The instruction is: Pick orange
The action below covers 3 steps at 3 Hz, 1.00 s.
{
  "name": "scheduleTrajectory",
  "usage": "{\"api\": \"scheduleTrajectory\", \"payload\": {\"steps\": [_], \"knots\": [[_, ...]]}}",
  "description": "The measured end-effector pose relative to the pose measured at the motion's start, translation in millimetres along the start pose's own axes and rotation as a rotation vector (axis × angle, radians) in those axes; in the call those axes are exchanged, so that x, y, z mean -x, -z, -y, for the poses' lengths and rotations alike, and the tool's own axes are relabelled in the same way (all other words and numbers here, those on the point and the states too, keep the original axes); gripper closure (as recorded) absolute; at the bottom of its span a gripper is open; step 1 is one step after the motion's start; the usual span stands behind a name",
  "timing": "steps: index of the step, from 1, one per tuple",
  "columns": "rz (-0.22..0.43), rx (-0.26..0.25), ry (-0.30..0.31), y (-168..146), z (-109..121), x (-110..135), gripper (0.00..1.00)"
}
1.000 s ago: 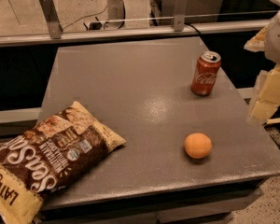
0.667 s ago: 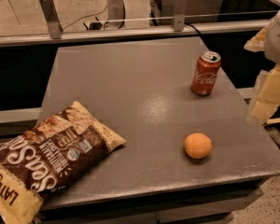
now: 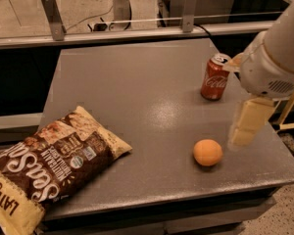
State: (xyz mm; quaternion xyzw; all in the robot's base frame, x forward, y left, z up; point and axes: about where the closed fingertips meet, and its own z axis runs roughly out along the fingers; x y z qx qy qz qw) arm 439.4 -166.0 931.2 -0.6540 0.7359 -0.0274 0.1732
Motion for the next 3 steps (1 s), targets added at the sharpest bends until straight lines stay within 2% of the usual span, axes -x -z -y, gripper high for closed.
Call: {"api": "scheduleTrajectory", "payload": {"steps": [1,2,3], "knots": [[-0.080,0.041,0.091,-32.5,-18.0,17.9,0.00],[-0.017,0.093,0.099,-34.2,-21.3,16.0,0.00],[0.031,0.155,0.130,-49.0,-41.6,19.1,0.00]]}}
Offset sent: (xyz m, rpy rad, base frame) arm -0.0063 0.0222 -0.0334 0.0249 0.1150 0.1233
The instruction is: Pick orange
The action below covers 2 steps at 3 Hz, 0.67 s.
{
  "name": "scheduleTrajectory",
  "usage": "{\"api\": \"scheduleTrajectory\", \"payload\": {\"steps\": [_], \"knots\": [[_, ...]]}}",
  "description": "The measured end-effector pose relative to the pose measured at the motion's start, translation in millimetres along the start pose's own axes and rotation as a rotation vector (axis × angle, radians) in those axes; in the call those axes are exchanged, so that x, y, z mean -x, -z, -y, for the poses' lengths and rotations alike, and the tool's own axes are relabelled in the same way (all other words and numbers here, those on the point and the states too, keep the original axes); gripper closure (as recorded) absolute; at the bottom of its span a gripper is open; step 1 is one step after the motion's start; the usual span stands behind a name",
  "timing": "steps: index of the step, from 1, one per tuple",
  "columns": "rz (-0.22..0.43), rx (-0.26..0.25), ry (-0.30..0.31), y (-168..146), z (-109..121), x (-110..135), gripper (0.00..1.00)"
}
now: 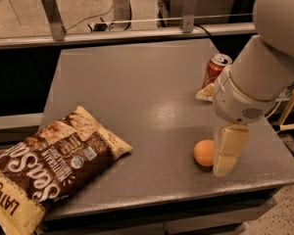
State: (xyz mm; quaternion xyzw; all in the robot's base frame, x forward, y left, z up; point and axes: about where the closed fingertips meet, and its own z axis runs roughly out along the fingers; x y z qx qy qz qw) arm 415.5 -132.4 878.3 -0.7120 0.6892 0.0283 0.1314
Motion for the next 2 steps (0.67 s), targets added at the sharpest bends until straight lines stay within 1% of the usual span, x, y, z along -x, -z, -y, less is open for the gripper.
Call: {"api": "scheduleTrajectory", "payload": {"steps": [1,2], "knots": [[-0.034,0.027,0.035,-19.2,-13.2,5.6,0.00],[-0.099,0.041,0.040,-41.2,-19.9,-3.1,0.01]]}}
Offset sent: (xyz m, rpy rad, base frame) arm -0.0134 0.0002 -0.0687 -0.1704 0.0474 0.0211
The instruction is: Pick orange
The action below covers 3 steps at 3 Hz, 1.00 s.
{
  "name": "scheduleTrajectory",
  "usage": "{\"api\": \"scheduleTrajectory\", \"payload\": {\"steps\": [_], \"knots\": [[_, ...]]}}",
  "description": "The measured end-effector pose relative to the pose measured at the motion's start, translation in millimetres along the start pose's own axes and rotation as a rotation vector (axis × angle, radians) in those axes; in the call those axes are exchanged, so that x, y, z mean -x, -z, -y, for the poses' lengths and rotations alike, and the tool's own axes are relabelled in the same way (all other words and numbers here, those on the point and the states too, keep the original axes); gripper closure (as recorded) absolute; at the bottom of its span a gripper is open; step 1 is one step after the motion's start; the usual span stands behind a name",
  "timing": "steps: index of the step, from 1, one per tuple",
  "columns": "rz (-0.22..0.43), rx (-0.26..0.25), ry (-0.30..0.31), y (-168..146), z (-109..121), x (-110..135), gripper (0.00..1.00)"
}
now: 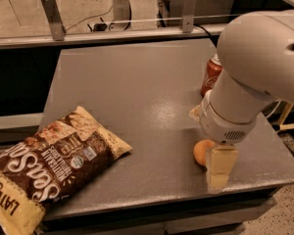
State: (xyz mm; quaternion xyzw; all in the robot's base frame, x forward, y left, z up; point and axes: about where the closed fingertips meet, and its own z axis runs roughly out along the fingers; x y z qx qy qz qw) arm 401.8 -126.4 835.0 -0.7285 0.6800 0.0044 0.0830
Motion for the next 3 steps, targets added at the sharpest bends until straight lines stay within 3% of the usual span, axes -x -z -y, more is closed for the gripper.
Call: {"api": "scheduleTrajectory", "payload": {"steps": [3], "knots": [[-0.008,0.009,-0.004,-11.3,-2.0,-4.7,0.69]]}}
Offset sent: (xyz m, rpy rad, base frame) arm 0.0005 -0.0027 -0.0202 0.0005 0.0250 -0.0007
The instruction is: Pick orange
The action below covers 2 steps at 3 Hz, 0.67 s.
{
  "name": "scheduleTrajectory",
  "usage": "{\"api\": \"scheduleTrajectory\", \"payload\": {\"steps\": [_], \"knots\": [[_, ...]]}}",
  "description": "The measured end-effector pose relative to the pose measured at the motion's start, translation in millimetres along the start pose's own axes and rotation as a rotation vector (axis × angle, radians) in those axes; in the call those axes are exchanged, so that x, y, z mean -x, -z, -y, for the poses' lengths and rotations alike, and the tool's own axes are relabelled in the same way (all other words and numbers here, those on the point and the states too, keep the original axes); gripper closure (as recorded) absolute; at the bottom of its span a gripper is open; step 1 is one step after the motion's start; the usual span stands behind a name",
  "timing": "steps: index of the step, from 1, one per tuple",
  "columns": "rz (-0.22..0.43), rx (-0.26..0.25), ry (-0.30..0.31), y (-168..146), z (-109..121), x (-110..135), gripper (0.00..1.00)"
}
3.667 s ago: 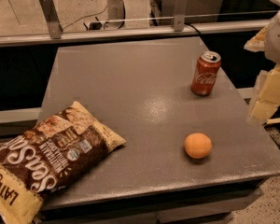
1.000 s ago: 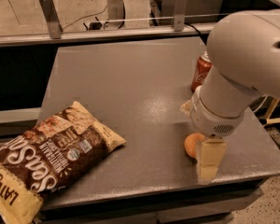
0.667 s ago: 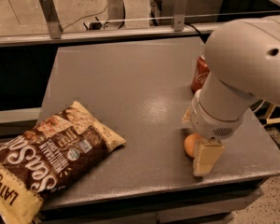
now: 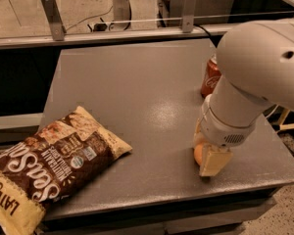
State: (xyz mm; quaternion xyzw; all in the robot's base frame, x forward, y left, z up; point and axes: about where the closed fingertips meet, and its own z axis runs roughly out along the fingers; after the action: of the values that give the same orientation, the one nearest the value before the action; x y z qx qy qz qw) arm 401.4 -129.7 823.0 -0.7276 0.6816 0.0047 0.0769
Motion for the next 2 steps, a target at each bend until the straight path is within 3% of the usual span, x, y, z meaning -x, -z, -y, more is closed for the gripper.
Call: {"api": "scheduleTrajectory", "payload": {"steps": [1,2], "knots": [[0.027,-0.045,0.019,32.5,4.3,-3.6,0.92],[0.045,-0.108,0.048,80.0,12.6,-12.2,1.00]]}}
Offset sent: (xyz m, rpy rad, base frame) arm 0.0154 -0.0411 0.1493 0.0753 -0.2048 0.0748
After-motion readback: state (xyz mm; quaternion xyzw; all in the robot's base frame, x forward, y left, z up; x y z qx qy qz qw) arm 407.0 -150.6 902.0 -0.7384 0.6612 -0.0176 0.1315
